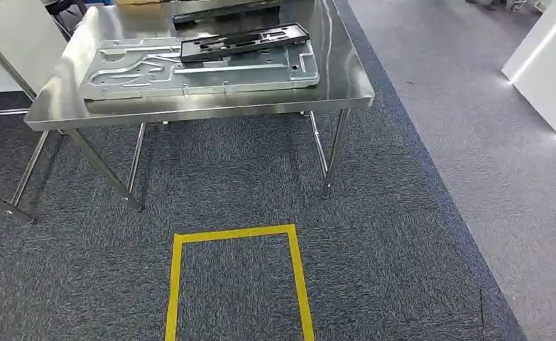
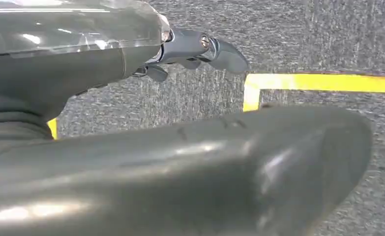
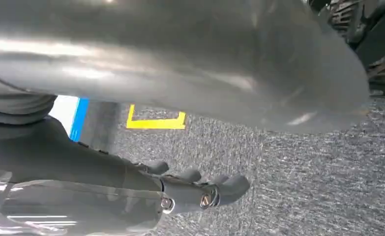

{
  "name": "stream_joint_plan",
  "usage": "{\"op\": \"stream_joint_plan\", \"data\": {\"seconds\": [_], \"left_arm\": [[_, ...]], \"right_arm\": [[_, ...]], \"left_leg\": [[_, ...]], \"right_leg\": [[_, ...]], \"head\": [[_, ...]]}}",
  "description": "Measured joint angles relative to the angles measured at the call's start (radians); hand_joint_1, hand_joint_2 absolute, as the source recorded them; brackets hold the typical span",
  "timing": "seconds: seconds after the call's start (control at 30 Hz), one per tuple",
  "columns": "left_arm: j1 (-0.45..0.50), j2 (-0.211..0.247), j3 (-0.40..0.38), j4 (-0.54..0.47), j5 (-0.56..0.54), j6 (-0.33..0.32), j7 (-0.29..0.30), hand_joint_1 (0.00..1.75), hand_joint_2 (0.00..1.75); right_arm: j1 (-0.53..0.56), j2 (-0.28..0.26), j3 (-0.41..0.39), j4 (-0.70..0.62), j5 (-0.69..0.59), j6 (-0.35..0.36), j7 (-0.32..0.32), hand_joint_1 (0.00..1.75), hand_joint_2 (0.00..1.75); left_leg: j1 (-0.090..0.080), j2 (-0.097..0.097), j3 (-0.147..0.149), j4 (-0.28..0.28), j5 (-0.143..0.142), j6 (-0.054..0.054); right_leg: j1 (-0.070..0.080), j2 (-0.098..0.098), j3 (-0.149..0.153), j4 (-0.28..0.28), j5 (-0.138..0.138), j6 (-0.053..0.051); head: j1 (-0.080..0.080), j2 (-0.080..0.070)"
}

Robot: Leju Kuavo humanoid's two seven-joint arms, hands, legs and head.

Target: Take the parts from the cabinet and place them on the table.

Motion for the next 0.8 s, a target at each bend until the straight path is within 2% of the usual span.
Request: {"op": "stream_joint_plan", "data": {"seconds": [0.07,0.1,0.13,0.2,0.23,0.27,0.3,0.33,0.37,0.4,0.43,0.47,0.53,0.57,0.6,0.63,0.67,0.7,0.73,0.77,0.8], "left_arm": [[0.004,0.0,-0.002,0.0,0.0,0.0,0.001,0.0,0.0],[0.005,0.0,-0.003,0.0,0.0,0.0,0.001,0.0,0.0],[0.003,-0.001,-0.005,0.0,0.0,0.0,0.002,0.0,0.0],[0.004,-0.001,-0.006,0.0,0.0,0.0,0.001,0.0,0.0],[0.004,-0.001,-0.006,0.0,0.0,0.0,0.001,0.0,0.0],[0.004,-0.001,-0.006,0.0,0.0,0.0,0.001,0.0,0.0],[0.004,-0.001,-0.006,0.0,0.0,0.0,0.001,0.0,0.0],[0.004,-0.001,-0.007,0.0,0.0,0.0,0.001,0.0,0.0],[0.004,-0.001,-0.007,0.0,0.0,0.001,0.002,0.0,0.0],[0.003,-0.001,-0.007,0.0,0.0,0.002,0.002,0.0,0.0],[0.002,-0.002,-0.007,0.0,0.003,0.004,0.009,0.0,0.0],[0.003,-0.003,-0.007,0.0,0.004,0.006,0.017,0.0,0.0],[0.002,-0.002,-0.007,0.0,0.006,0.008,0.024,0.0,0.0],[0.003,-0.002,-0.007,0.0,0.006,0.01,0.028,0.0,0.0],[0.004,-0.001,-0.007,0.0,0.006,0.01,0.031,0.0,0.0],[0.005,-0.003,-0.007,0.0,0.006,0.011,0.035,0.0,0.0],[0.006,-0.004,-0.007,0.001,0.006,0.011,0.039,0.0,0.0],[0.006,-0.004,-0.007,0.001,0.006,0.012,0.041,0.0,0.0],[0.006,-0.004,-0.007,0.001,0.006,0.014,0.044,0.0,0.0],[0.006,-0.004,-0.007,0.001,0.006,0.017,0.048,0.0,0.0],[0.006,-0.004,-0.007,0.001,0.006,0.018,0.051,0.0,0.0]], "right_arm": [[0.0,0.0,0.0,0.0,0.0,0.0,0.0,0.0,0.0],[0.001,0.0,0.0,0.001,0.0,0.0,0.0,0.0,0.0],[0.002,-0.002,0.0,0.001,0.0,0.0,0.0,0.0,0.0],[0.001,-0.002,0.0,0.002,0.0,0.0,0.0,0.0,0.0],[0.002,-0.001,0.0,0.002,0.0,0.0,0.0,0.0,0.0],[0.002,-0.001,0.0,0.002,0.0,0.0,0.0,0.0,0.0],[0.002,-0.001,0.0,0.003,0.0,0.0,0.0,0.0,0.0],[0.002,-0.001,0.0,0.003,0.0,0.0,0.0,0.0,0.0],[0.001,-0.002,0.0,0.003,0.0,0.0,0.0,0.0,0.0],[0.001,-0.002,0.0,0.003,0.0,0.0,0.001,0.0,0.0],[-0.002,-0.002,0.0,0.002,0.0,0.0,0.001,0.0,0.0],[-0.004,-0.002,0.0,0.002,0.0,0.0,0.001,0.0,0.0],[-0.003,-0.002,0.0,0.003,-0.001,0.003,0.001,0.0,0.0],[-0.003,-0.002,0.0,0.003,-0.001,0.004,0.0,0.0,0.0],[-0.001,-0.001,-0.001,0.004,-0.002,0.006,0.0,0.0,0.0],[-0.003,0.0,-0.002,0.005,-0.002,0.007,0.0,0.0,0.0],[-0.004,0.0,-0.002,0.005,-0.002,0.008,0.0,0.0,0.0],[-0.002,0.0,-0.003,0.005,-0.003,0.01,0.0,0.0,1.75],[0.0,0.0,-0.003,0.005,-0.003,0.012,0.0,0.0,1.75],[0.001,0.0,-0.005,0.005,-0.004,0.015,0.0,0.0,1.75],[0.002,0.0,-0.006,0.005,-0.004,0.016,0.0,0.0,1.75]], "left_leg": [[-0.003,0.002,-0.012,-0.001,0.016,0.014],[0.008,0.008,-0.02,-0.009,0.032,0.022],[0.005,0.011,-0.033,-0.009,0.043,0.033],[0.003,0.011,-0.066,-0.006,0.066,0.04],[0.001,0.011,-0.083,-0.002,0.078,0.04],[-0.001,0.012,-0.101,0.004,0.089,0.039],[-0.002,0.012,-0.12,0.011,0.097,0.038],[-0.002,0.013,-0.139,0.019,0.105,0.036],[-0.002,0.013,-0.159,0.029,0.113,0.034],[-0.002,0.012,-0.174,0.035,0.115,0.032],[-0.002,0.012,-0.185,0.047,0.122,0.027],[-0.007,0.011,-0.194,0.056,0.124,0.023],[-0.003,0.013,-0.192,0.054,0.14,0.01],[-0.002,0.013,-0.192,0.051,0.149,0.003],[-0.006,0.012,-0.195,0.05,0.155,-0.003],[-0.001,0.006,-0.207,0.069,0.121,-0.01],[0.002,0.005,-0.226,0.123,0.061,-0.016],[0.007,0.005,-0.248,0.194,0.006,-0.023],[0.01,0.005,-0.269,0.273,-0.037,-0.029],[0.013,0.005,-0.281,0.333,-0.053,-0.034],[0.016,0.005,-0.276,0.354,-0.041,-0.037]], "right_leg": [[-0.002,0.001,-0.004,-0.005,0.019,0.013],[-0.004,0.003,-0.01,0.003,0.008,0.019],[-0.002,0.009,-0.023,0.031,-0.042,0.019],[-0.004,0.011,-0.067,0.174,-0.171,0.023],[-0.004,0.011,-0.086,0.254,-0.212,0.026],[-0.004,0.011,-0.092,0.309,-0.219,0.028],[-0.004,0.011,-0.079,0.32,-0.196,0.029],[-0.004,0.011,-0.049,0.295,-0.156,0.028],[-0.004,0.011,0.002,0.233,-0.116,0.025],[-0.003,0.011,0.061,0.153,-0.099,0.02],[-0.001,0.011,0.144,0.043,-0.125,0.01],[0.005,0.01,0.192,-0.043,-0.158,0.006],[0.008,0.01,0.179,-0.034,-0.153,-0.003],[0.007,0.01,0.175,-0.036,-0.146,-0.012],[0.0,0.007,0.171,-0.044,-0.131,-0.018],[-0.002,0.004,0.161,-0.044,-0.12,-0.024],[-0.003,0.004,0.149,-0.044,-0.112,-0.03],[-0.002,0.003,0.139,-0.044,-0.104,-0.031],[-0.002,0.003,0.129,-0.043,-0.096,-0.031],[-0.002,0.003,0.118,-0.04,-0.09,-0.029],[-0.002,0.003,0.109,-0.038,-0.085,-0.027]], "head": [[0.0,0.0],[0.0,0.0],[0.0,0.0],[0.0,0.0],[0.0,0.0],[0.0,0.0],[0.0,0.0],[0.0,0.0],[0.0,0.0],[0.0,0.0],[0.0,0.0],[0.0,0.0],[-0.001,0.0],[0.0,0.0],[0.0,0.0],[-0.001,0.0],[0.0,0.0],[-0.001,0.0],[-0.001,0.0],[0.0,0.0],[-0.001,0.0]]}}
